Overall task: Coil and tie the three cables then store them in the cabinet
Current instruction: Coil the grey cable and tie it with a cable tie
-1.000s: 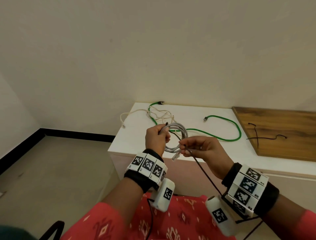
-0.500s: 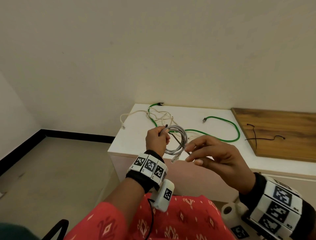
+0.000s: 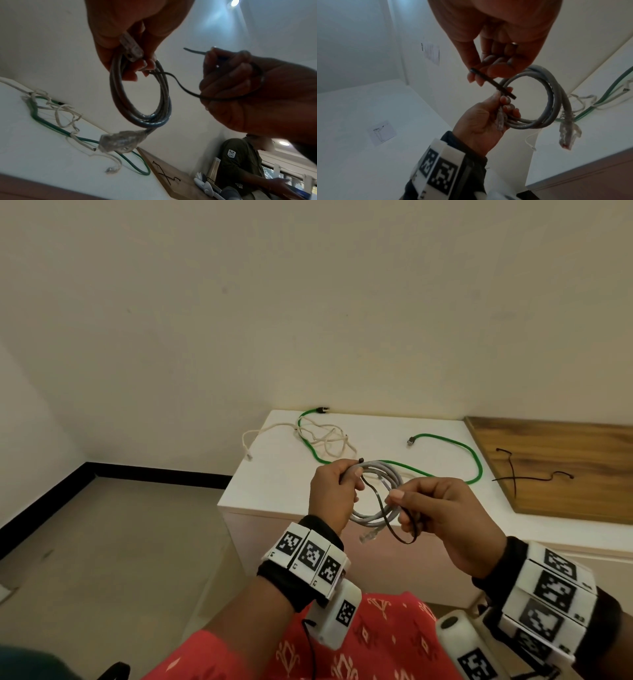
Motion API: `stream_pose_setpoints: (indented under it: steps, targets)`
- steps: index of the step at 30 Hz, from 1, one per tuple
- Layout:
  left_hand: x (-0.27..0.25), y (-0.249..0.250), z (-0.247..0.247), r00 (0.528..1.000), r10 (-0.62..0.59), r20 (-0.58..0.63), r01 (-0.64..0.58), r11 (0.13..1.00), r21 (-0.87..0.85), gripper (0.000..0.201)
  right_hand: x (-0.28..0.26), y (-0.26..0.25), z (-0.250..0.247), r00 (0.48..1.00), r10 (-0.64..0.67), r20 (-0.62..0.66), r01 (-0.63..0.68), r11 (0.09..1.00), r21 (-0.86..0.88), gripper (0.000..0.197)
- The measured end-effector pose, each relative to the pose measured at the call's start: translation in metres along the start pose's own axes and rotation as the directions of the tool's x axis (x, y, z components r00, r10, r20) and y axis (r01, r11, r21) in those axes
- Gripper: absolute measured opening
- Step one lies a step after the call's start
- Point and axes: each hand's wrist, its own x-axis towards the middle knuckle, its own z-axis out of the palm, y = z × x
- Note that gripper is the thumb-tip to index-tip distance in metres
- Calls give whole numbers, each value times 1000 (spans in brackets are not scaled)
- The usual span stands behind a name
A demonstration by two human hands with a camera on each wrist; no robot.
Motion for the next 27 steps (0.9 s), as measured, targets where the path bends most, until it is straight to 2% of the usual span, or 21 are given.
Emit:
stream_pose_setpoints:
  steps: [8, 27]
  targets:
    - [-14, 7, 6, 993, 79, 88, -85, 995, 59, 21, 4, 0, -1, 995, 81, -53, -80, 997, 11, 14]
    - [-19, 8, 5, 992, 101, 70, -108, 989, 105, 20, 4, -2, -1, 990, 130, -53, -128, 991, 34, 16]
